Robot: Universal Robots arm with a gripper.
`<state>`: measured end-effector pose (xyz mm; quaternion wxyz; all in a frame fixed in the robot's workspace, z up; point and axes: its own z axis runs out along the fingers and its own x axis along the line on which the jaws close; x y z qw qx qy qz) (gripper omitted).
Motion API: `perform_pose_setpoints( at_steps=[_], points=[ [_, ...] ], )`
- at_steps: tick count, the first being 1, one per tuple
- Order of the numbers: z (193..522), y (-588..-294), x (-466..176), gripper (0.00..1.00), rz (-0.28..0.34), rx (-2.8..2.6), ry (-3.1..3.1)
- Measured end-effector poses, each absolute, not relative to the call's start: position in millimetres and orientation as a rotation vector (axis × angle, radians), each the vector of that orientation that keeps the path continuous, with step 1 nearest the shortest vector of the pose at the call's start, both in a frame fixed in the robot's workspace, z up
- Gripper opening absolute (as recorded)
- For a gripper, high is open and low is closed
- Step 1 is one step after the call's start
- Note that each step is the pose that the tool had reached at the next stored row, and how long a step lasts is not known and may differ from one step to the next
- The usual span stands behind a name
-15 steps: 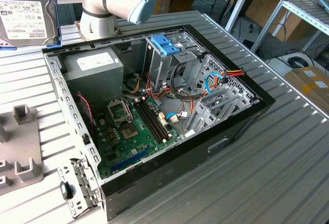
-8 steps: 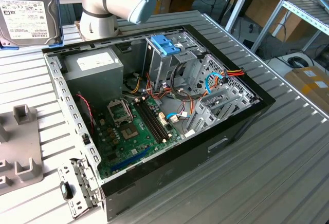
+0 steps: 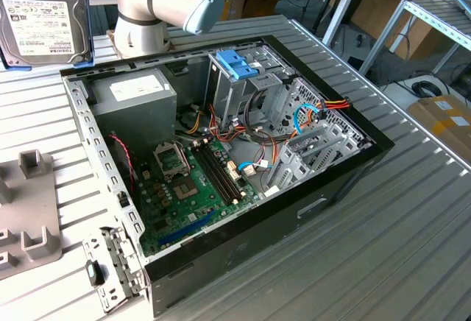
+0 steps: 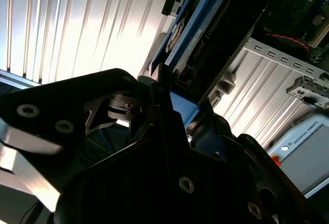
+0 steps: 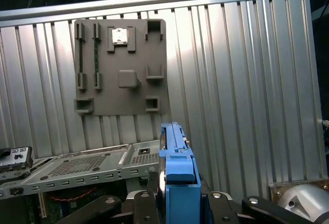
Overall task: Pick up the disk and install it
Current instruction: 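Pick up the disk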
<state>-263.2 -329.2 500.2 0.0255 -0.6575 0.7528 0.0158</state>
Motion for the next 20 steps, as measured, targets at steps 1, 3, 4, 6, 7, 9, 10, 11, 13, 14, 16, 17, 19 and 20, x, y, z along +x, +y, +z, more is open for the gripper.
perform_pose_setpoints(
  at_steps=[1,3,4,6,7,9,10,11,13,14,16,17,19,20],
  points=[
    [500,-329,-263,0.37,0.049,-2.033,2.327],
    [500,-329,-261,0.37,0.049,-2.033,2.327],
    [500,-329,-261,0.37,0.049,-2.033,2.327],
    [500,-329,-260,0.37,0.049,-2.033,2.327],
    [500,-329,-259,0.37,0.049,-2.033,2.327],
    [500,-329,-258,0.37,0.049,-2.033,2.327],
    [500,-329,-258,0.37,0.049,-2.033,2.327],
    [500,-329,-257,0.37,0.049,-2.033,2.327],
    [500,-329,-256,0.37,0.049,-2.033,2.327],
    [500,-329,-255,0.37,0.049,-2.033,2.327],
    [500,-329,-254,0.37,0.049,-2.033,2.327],
    [500,-329,-245,0.37,0.049,-2.033,2.327],
    [500,-329,-238,0.37,0.049,-2.033,2.327],
    [500,-329,-238,0.37,0.049,-2.033,2.327]
  ],
)
